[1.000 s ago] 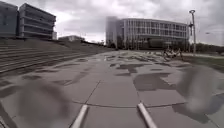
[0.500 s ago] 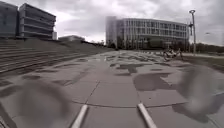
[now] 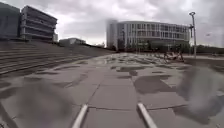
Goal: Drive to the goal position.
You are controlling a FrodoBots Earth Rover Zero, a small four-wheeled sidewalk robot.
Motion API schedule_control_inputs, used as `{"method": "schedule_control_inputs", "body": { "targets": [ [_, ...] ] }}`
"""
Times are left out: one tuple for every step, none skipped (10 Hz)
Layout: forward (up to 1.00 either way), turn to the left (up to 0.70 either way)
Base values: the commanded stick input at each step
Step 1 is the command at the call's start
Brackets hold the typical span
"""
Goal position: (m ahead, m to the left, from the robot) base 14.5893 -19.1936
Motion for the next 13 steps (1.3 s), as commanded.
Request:
{"method": "schedule_control_inputs", "body": {
  "targets": [
    [0.8,0.0],
    [0.0,0.0],
    [0.0,0.0],
    [0.0,0.0],
    [0.0,0.0],
    [0.44,0.0],
    [1.0,0.0],
    [1.0,0.0],
    [1.0,0.0],
    [1.0,0.0],
    [1.0,0.0],
    [1.0,-0.18],
    [1.0,-0.27]
  ]
}}
